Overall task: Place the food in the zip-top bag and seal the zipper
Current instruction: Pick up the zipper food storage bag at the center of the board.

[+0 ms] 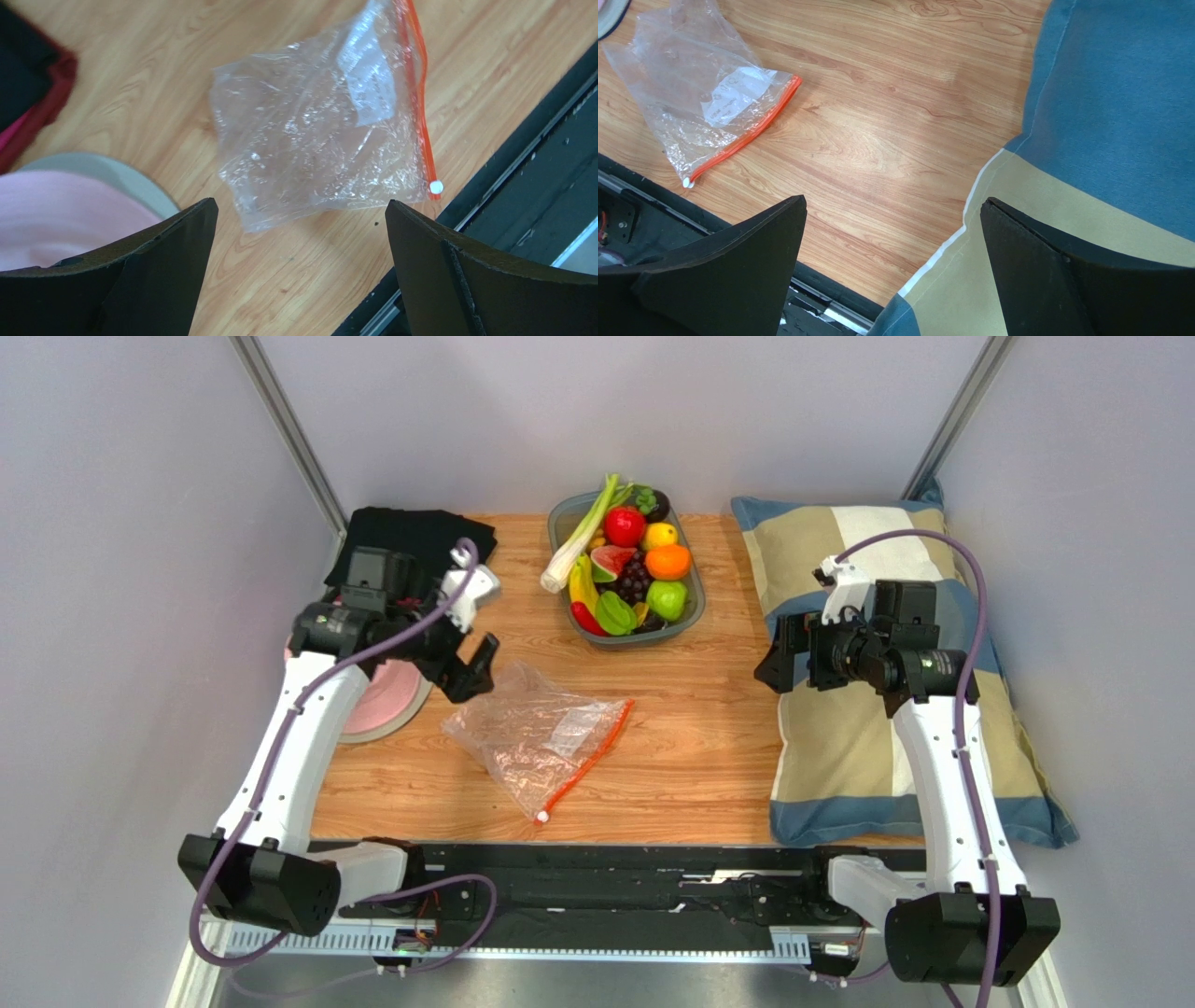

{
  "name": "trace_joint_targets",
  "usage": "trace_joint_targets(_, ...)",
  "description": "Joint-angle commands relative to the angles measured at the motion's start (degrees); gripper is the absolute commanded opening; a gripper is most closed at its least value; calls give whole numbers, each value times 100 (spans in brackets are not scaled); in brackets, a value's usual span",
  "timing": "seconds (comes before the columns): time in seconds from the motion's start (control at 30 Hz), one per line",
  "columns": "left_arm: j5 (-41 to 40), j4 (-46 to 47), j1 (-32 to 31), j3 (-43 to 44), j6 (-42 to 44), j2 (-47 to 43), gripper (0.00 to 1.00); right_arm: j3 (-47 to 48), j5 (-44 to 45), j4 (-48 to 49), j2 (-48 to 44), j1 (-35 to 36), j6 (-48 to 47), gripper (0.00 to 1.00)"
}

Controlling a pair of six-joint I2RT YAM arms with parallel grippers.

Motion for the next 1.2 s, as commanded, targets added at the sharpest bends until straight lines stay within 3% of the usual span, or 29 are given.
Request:
trace_joint_targets(0.0, -96, 630, -740, -803, 939, -300, 99, -255, -377, 476, -120, 24, 193, 100)
trace_joint_targets(0.17, -430, 1633, -1855, -1919, 1431, -380, 96, -440, -492, 564, -32, 24, 342, 100)
trace_joint_targets(0.4, -536, 2652, -2621, -2361, 1608, 349, 83, -529, -729, 600, -6, 24, 404, 100)
trace_joint_targets(0.6, -659, 3294, -2851, -2431, 1661, 1175, 79, -449, -931, 477, 82, 50, 448, 100)
trace_joint_targets(0.87, -597, 3312, -2913, -2308, 1941, 2011, 68, -590, -984, 441, 30, 156, 501, 100)
trace_joint_targets(0.93, -632, 3313, -2921, -2343, 2021, 2107, 60, -643, -984, 459, 12, 174, 501, 100)
trace_joint_targets(0.97, -641, 3304, -2921, -2352, 2056, 2108, 40, -660, -984, 468, 3, 174, 501, 100)
trace_joint_targets(1.03, -633, 3173, -2930, -2256, 1986, 2082, 21, -730, -984, 494, -32, 174, 492, 100)
trace_joint_targets(1.07, -606, 3085, -2930, -2203, 1934, 2029, 2, -748, -1011, 494, -41, 174, 500, 100)
trace_joint_targets(1.17, -195, 2751, -2878, -2071, 1504, 1538, 0, -880, -1107, 625, -76, 174, 676, 100)
